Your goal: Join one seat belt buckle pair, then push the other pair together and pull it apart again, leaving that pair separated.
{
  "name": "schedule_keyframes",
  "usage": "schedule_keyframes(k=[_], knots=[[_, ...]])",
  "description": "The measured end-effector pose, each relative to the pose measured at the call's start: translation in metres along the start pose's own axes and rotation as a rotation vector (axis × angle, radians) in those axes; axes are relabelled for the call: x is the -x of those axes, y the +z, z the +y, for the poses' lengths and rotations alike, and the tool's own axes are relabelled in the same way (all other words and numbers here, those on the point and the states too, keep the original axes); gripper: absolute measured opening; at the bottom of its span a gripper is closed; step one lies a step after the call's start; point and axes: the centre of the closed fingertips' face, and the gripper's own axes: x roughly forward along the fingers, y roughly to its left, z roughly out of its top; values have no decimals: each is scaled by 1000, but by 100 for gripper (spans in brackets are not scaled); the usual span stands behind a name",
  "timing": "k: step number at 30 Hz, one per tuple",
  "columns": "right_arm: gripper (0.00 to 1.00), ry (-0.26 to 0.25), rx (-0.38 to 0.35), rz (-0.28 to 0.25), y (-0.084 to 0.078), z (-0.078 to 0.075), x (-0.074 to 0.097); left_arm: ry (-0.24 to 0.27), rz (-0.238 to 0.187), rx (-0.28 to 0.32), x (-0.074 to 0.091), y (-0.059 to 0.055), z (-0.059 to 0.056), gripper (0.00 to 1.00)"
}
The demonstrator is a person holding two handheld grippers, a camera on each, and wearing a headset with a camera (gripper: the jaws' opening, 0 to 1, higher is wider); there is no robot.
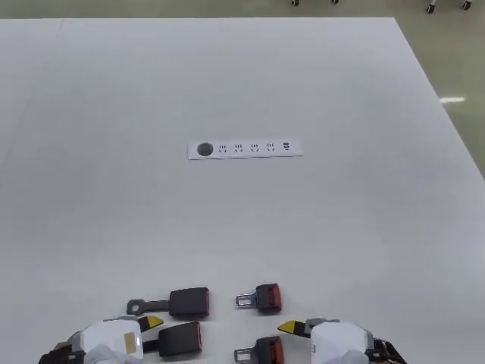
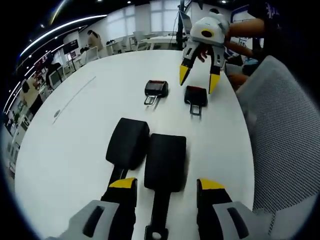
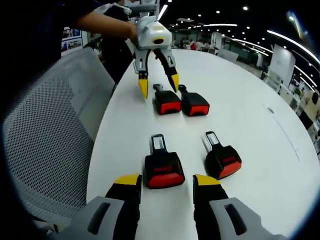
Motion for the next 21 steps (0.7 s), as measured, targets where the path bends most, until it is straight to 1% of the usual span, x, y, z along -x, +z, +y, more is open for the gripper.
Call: schedule_keyframes(k=[3,7,10,16,21], knots=[[37,22,11,6,0,2,-5,-18,6,-10,-3,0,1,48],[35,48,21,11,0,6,-9,-38,16,-24,-5,3,0,44],[32,46,24,14,-2,3,-11,-49,21,-33,-8,3,0,42],[32,61,22,13,-2,4,-11,-70,41,-69,-12,2,-1,38],[31,52,7,1,0,0,-12,-77,43,-88,-13,3,0,34]])
